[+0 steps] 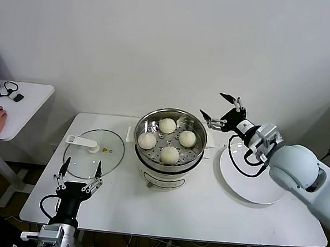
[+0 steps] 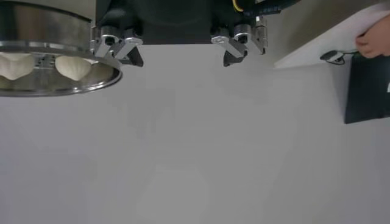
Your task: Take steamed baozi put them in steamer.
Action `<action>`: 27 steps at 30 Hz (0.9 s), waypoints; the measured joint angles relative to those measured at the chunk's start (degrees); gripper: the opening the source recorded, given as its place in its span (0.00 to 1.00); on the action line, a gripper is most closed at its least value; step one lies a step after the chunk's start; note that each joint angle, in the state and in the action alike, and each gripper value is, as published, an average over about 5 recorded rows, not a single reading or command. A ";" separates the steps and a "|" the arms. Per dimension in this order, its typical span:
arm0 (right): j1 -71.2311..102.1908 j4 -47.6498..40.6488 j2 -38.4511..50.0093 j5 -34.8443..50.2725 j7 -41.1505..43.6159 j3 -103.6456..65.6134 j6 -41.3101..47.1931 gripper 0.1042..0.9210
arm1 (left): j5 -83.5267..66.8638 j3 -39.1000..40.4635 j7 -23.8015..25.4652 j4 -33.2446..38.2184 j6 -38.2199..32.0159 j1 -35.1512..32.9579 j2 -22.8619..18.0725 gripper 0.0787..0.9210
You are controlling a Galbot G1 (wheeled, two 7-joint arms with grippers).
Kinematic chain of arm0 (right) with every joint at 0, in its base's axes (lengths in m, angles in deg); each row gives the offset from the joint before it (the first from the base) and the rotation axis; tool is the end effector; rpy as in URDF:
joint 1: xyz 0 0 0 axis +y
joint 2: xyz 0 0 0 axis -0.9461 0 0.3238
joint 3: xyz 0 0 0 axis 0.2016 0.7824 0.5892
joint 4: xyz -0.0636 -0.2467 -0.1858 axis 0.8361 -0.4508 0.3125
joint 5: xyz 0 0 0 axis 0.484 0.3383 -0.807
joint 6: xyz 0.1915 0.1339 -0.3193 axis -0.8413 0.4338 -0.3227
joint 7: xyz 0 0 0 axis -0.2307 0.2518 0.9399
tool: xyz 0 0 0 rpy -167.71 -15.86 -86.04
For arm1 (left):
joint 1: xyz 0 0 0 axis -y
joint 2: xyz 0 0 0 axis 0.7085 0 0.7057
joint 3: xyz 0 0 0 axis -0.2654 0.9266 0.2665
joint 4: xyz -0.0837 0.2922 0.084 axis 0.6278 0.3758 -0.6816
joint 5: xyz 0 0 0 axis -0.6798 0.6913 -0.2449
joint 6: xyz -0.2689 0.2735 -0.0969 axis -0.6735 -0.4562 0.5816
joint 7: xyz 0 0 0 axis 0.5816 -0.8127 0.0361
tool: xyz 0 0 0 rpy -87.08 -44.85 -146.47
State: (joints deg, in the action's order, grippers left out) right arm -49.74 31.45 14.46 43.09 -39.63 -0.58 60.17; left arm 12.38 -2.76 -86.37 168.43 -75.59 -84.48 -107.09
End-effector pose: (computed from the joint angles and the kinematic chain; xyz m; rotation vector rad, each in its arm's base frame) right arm 0.3707 -0.0357 -0.1095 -0.8354 2.9025 -0.7139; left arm 0.1947 0.0102 -0.2568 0.0804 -3.1148 -0.2438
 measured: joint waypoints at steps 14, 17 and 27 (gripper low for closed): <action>46.39 3.12 -19.94 -8.44 0.46 -43.02 -12.11 0.88 | 0.57 0.10 -0.46 -0.50 -0.93 -0.71 -0.60 0.88; 53.24 3.16 -24.44 -10.14 1.10 -46.14 -14.23 0.88 | 0.72 0.28 -0.49 -0.53 -1.02 -0.65 -0.86 0.88; 66.89 3.05 -37.19 -16.32 3.06 -47.40 -20.95 0.88 | 1.19 0.91 -0.58 -0.11 -1.64 -1.18 -1.22 0.88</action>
State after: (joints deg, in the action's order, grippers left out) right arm 17.15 34.50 -22.73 26.78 -36.57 -47.97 39.22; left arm 13.57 -1.85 -86.95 168.32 -77.23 -85.66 -108.31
